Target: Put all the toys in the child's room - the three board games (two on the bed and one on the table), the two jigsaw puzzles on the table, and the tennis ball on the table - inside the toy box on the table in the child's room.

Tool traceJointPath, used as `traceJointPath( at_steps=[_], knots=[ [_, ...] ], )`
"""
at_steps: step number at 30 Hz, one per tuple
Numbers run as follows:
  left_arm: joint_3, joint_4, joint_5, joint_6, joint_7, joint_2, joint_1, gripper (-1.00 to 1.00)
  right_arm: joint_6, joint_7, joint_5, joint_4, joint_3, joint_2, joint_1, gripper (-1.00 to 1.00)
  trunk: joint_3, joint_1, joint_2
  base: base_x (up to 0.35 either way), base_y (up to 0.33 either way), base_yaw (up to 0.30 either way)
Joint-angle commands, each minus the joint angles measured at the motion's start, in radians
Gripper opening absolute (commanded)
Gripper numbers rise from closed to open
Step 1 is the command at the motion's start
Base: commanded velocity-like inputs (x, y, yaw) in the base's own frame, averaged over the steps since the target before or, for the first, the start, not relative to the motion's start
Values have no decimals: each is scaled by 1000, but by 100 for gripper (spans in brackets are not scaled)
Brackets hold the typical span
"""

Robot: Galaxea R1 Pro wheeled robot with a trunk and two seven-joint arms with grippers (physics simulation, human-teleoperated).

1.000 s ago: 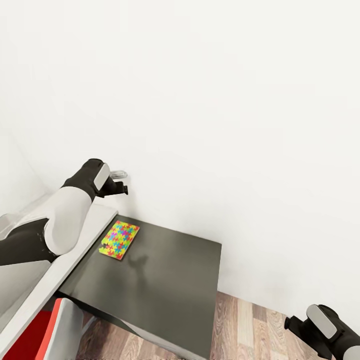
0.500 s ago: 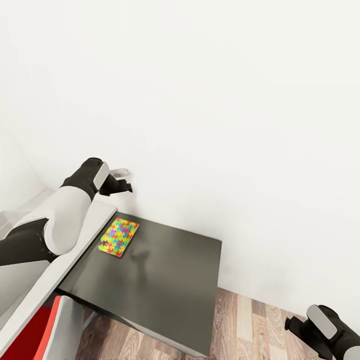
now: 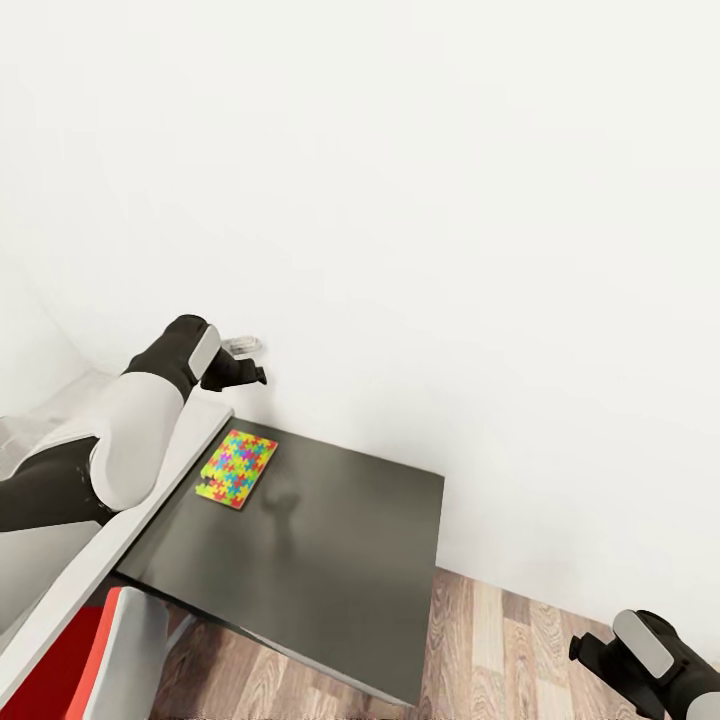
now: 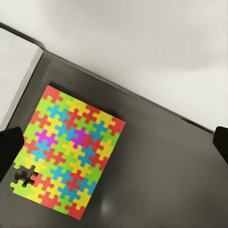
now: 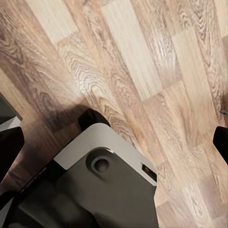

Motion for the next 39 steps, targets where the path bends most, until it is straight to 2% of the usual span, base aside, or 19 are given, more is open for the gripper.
traceJointPath(
  at_steps=[1, 4, 8, 10, 14, 32, 39],
  knots=[
    [4, -1, -10, 4, -1, -1, -1, 100, 2, -9, -10, -2, 6, -1, 0, 100, -4, 1, -2, 0, 0, 0],
    [-22, -1, -11, 5, 0, -2, -1, 100, 2, -9, -10, -2, 6, -1, 0, 100, -8, 1, -2, 0, 0, 0],
    [-108, -2, -10, 0, 1, -1, -1, 100, 1, -9, -10, -2, 7, -1, 0, 100, -15, 1, -2, 0, 0, 0],
    [-137, -8, -9, 3, 0, -1, -1, 100, 1, -9, -10, -2, 7, -1, 0, 100, -18, 1, -2, 0, 0, 0],
    [-157, -27, -6, 6, 0, -1, -1, 100, 1, -9, -10, -2, 7, -2, 0, 100, -25, 1, -2, 0, 0, 0],
    [-163, -48, 3, 2, -12, 0, -1, 100, 1, -9, -10, -2, 7, -2, 0, 100, -54, 1, -2, 0, 0, 0],
    [-162, -48, 4, 6, -47, 4, -1, 100, 1, -9, -10, -2, 7, -2, 0, 100, -66, 1, -2, 0, 0, 0]
  ],
)
